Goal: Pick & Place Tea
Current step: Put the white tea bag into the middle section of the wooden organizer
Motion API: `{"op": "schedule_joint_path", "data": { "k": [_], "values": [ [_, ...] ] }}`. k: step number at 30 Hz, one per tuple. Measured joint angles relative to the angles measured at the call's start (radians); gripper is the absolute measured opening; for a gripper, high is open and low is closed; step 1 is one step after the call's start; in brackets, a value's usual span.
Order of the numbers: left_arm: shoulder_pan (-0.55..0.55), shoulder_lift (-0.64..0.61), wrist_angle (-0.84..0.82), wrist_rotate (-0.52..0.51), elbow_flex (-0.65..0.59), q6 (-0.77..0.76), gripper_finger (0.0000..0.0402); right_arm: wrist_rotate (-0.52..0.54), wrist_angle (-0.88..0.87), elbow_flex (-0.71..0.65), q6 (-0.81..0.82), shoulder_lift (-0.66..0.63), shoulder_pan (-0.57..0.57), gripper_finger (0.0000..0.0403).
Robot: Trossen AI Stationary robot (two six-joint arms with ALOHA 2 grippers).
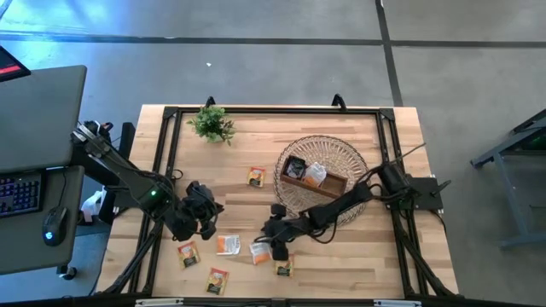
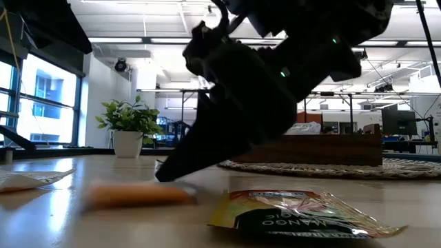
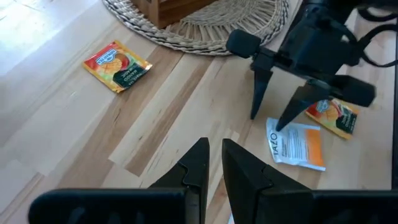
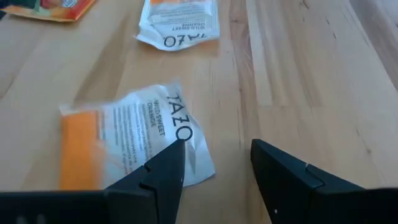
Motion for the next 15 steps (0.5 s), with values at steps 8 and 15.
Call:
{"op": "schedule_joint_path", "data": {
  "k": [8,15],
  "values": [
    [0.000,0.000,-0.020,0.003,0.000,-0.001,0.0044,0.060,-0.022,0.001,-0.066,0.007,0.001,0.0181],
    [0.000,0.000,-0.030,-0.002,0.000,-0.013,0.0044,0.163,-0.058,-0.006,-0.156,-0.072,-0.004,0.0181]
  ]
}}
